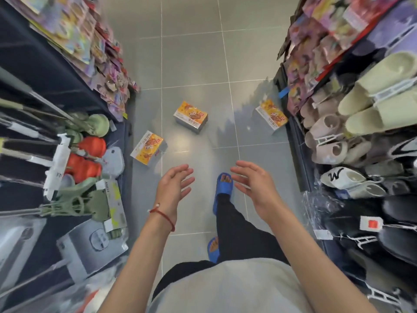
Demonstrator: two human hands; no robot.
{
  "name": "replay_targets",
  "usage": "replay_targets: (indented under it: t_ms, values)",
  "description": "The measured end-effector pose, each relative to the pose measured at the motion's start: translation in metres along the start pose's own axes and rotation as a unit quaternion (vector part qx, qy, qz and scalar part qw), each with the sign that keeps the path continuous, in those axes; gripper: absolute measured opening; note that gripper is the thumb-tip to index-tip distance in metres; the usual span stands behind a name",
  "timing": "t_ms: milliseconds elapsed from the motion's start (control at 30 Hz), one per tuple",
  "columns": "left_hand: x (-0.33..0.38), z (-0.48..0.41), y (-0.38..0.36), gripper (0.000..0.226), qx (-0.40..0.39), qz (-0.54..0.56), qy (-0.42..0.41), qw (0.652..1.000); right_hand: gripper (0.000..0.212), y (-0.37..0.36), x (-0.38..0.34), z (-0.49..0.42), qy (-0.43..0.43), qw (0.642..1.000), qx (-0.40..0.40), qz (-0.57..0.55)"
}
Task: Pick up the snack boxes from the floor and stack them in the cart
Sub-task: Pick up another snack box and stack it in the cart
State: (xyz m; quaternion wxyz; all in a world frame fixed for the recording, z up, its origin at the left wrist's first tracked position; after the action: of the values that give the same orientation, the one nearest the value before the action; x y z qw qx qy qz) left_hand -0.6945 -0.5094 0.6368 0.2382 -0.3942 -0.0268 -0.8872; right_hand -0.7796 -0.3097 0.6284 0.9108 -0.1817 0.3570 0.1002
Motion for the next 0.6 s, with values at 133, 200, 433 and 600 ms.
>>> replay_targets:
  t_ms: [133, 200, 433, 600]
  values:
    - [0.052, -0.069, 0.006, 0.019, 0.024, -0.008, 0.015, 1.0, 0.019, -0.006, -0.056, -0.075, -0.014, 1.0, -0.006, 0.013]
    - [0.078, -0.097, 0.004, 0.02, 0.031, -0.006, 0.025, 0.999, 0.019, -0.015, -0.085, -0.104, -0.028, 0.999, -0.029, 0.028]
    - [0.169, -0.198, -0.002, 0.016, 0.04, 0.012, 0.029, 0.999, 0.021, -0.041, -0.174, -0.21, -0.043, 0.992, -0.085, 0.088]
    - [0.218, -0.268, 0.011, 0.015, 0.028, -0.004, 0.051, 0.998, 0.023, -0.058, -0.216, -0.282, -0.061, 0.993, -0.058, 0.084]
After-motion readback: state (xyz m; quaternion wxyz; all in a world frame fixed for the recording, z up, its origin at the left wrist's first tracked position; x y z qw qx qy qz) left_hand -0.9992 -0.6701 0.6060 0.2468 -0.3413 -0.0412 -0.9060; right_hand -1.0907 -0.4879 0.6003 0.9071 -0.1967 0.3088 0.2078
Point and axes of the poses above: each hand's wrist, its own z-axis away from the middle knuckle, its own y-axis out of the back of the hand, x = y × z, the point moved 6 cm from there along -z, towards the middle knuckle, and after that the axes turned 15 degrees about -x, right-handed, at the moved point
